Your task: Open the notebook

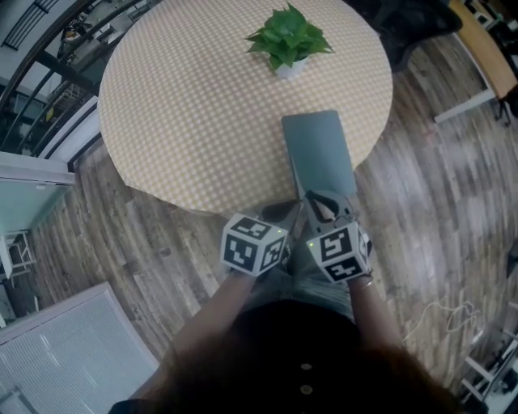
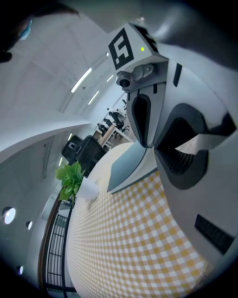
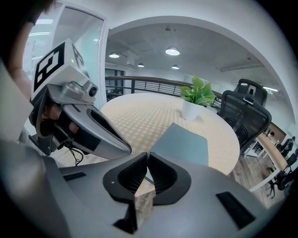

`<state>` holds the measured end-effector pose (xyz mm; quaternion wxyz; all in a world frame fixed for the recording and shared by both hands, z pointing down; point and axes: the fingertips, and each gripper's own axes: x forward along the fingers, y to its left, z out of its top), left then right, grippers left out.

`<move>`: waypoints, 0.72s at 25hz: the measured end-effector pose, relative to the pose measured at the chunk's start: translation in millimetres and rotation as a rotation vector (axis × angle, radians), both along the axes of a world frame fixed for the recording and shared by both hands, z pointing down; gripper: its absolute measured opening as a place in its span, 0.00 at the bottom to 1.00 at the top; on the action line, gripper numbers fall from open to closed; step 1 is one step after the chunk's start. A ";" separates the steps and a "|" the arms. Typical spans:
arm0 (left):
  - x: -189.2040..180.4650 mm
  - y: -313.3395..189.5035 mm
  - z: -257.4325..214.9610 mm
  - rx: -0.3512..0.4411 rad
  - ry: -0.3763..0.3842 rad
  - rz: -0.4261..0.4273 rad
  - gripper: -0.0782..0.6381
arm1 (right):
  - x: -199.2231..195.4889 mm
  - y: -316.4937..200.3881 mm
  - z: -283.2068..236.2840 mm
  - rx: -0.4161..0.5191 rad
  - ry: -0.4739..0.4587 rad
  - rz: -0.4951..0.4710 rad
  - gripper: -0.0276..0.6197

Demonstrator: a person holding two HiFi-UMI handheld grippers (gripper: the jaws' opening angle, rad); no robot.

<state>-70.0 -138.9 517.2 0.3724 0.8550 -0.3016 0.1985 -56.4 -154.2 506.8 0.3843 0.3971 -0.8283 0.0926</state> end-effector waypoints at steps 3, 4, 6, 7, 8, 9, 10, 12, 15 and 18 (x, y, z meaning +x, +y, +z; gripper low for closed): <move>1.0 -0.9 -5.4 0.013 0.006 0.012 0.12 | 2.4 -0.7 -6.9 0.003 -0.025 0.027 0.09; 1.1 -1.7 -6.9 0.017 0.007 0.015 0.12 | 3.6 -1.2 -9.5 0.005 -0.036 0.037 0.09; 1.4 -3.3 -9.0 0.023 0.009 0.022 0.12 | 6.2 -2.4 -15.1 0.011 -0.060 0.058 0.09; 1.7 -3.9 -9.8 0.025 0.010 0.024 0.12 | 7.5 -2.9 -18.2 0.014 -0.072 0.069 0.09; 2.1 -4.3 -11.0 0.027 0.011 0.026 0.12 | 8.9 -3.0 -21.3 0.019 -0.083 0.079 0.09; 2.8 -4.6 -12.5 0.030 0.012 0.028 0.12 | 10.5 -3.0 -24.5 0.024 -0.093 0.087 0.09; 3.9 -5.1 -14.6 0.035 0.013 0.030 0.12 | 12.4 -3.1 -27.6 0.030 -0.099 0.093 0.09; 6.5 -6.3 -19.0 0.045 0.016 0.034 0.12 | 15.9 -3.3 -32.6 0.041 -0.107 0.098 0.09; 11.7 -7.0 -23.4 0.059 0.014 0.050 0.12 | 20.2 -3.2 -38.6 0.048 -0.123 0.100 0.08; 19.4 -7.2 -26.4 0.064 0.014 0.060 0.12 | 26.8 -3.2 -45.8 0.060 -0.138 0.102 0.08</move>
